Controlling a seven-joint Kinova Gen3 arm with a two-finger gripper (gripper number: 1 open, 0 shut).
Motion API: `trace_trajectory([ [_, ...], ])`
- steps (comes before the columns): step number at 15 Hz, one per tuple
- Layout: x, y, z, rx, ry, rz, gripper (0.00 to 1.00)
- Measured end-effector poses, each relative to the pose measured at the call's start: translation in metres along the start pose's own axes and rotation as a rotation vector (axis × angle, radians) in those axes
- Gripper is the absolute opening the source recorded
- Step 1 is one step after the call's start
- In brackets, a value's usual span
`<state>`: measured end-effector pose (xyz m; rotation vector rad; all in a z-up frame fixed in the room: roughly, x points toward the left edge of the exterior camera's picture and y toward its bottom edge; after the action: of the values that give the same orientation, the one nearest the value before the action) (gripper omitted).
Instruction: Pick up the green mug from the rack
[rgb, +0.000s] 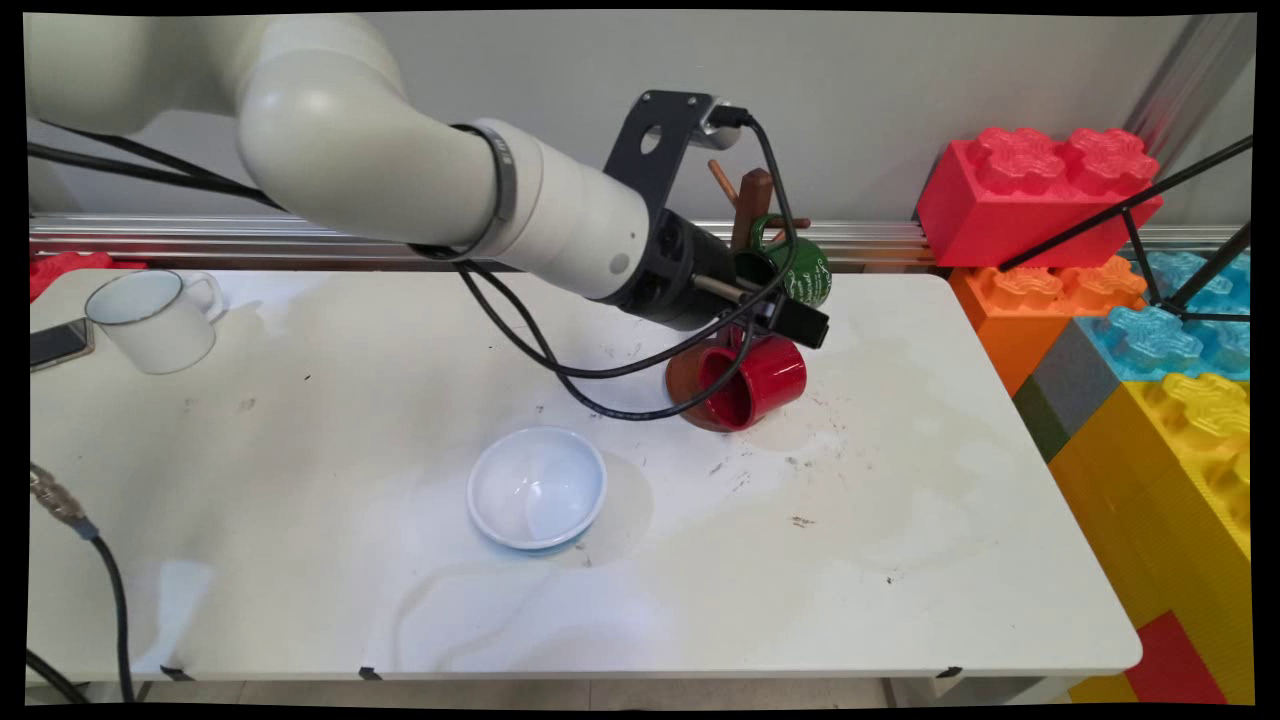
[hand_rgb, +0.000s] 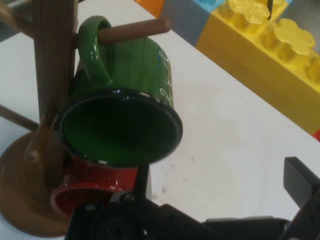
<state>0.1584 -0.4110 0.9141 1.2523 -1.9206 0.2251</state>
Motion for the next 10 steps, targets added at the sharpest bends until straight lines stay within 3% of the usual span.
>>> trace_trajectory([
  [10, 0.004, -0.004, 0.026, 0.008, 0.032, -0.025, 1.00],
])
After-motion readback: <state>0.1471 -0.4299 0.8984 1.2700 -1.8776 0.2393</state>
